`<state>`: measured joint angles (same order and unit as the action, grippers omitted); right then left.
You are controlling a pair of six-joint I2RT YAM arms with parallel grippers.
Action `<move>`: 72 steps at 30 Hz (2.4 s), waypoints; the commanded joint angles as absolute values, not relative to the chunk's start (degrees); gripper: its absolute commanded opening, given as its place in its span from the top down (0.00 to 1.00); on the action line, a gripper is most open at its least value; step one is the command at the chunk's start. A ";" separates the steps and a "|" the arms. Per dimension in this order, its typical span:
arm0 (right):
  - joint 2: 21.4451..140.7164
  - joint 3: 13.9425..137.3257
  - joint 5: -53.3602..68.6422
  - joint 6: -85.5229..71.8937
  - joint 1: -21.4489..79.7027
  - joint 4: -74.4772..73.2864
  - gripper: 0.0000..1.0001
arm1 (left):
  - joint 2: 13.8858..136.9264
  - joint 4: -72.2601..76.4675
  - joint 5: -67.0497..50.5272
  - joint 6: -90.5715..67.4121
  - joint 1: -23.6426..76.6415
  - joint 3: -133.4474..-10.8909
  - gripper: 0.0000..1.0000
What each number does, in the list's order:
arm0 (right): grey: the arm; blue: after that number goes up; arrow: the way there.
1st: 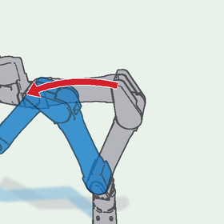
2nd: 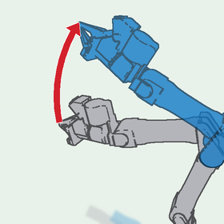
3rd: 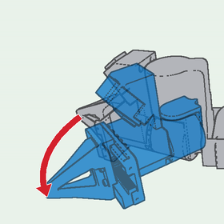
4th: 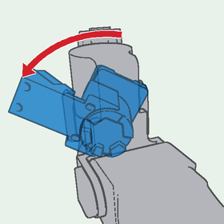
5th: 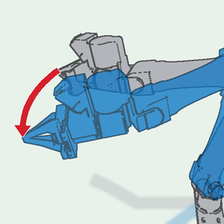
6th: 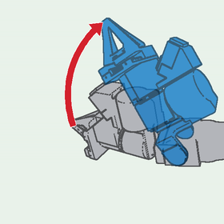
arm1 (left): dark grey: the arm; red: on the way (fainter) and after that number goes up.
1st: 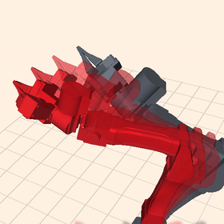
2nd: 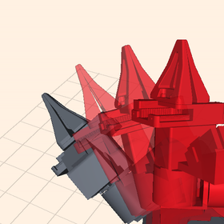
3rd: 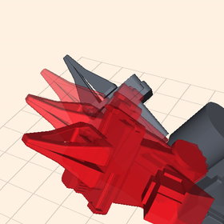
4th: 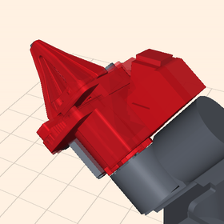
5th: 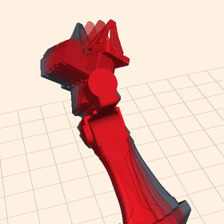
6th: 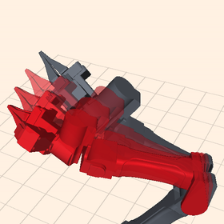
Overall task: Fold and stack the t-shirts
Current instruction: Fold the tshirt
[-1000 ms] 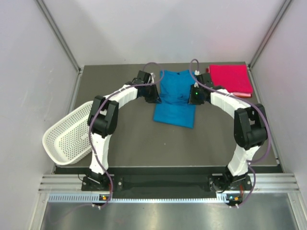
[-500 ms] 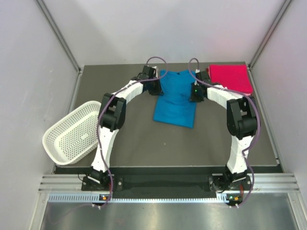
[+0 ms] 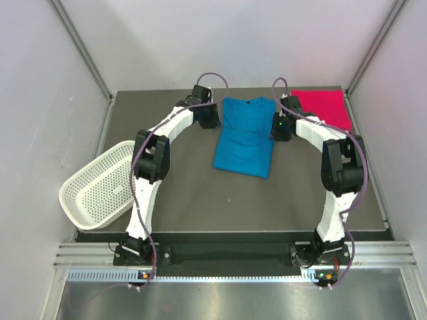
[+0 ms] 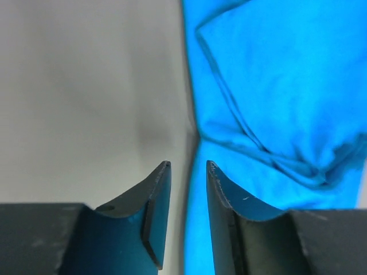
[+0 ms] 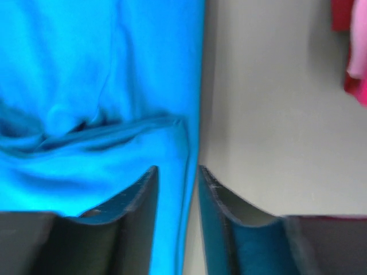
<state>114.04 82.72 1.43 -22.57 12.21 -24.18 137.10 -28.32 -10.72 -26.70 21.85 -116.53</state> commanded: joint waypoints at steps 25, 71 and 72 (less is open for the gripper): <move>90.79 49.75 19.87 -21.62 12.04 -15.56 0.55 | 111.88 -12.04 -30.15 -26.98 22.41 -74.09 0.61; 88.32 53.43 21.36 -14.59 11.86 -19.42 0.54 | 115.83 -21.00 -17.67 -28.48 24.00 -84.19 0.62; 88.77 53.87 21.62 -14.42 11.87 -19.16 0.54 | 117.58 -22.05 -17.67 -28.13 23.82 -86.11 0.63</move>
<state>87.35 51.05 19.16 -16.23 12.21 -20.82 114.24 -19.40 -17.08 -29.82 24.58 -82.08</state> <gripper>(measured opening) 0.458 0.375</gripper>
